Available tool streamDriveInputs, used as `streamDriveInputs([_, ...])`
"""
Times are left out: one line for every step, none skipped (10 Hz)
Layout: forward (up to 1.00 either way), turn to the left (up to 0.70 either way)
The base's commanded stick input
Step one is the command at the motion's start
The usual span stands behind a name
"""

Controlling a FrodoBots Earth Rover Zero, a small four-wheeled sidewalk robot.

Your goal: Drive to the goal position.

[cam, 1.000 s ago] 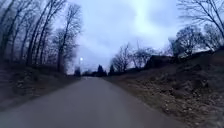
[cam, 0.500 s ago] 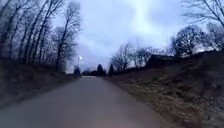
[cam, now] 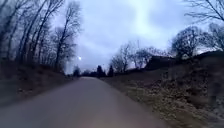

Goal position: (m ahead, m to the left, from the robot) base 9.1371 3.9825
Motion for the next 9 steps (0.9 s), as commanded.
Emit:
streamDriveInputs([1.0,0.04])
streamDriveInputs([1.0,0.4])
streamDriveInputs([1.0,0.44])
streamDriveInputs([1.0,0.44])
streamDriveInputs([1.0,0.44])
streamDriveInputs([1.0,0.44])
streamDriveInputs([1.0,0.44])
streamDriveInputs([1.0,0.44])
streamDriveInputs([1.0,0.36])
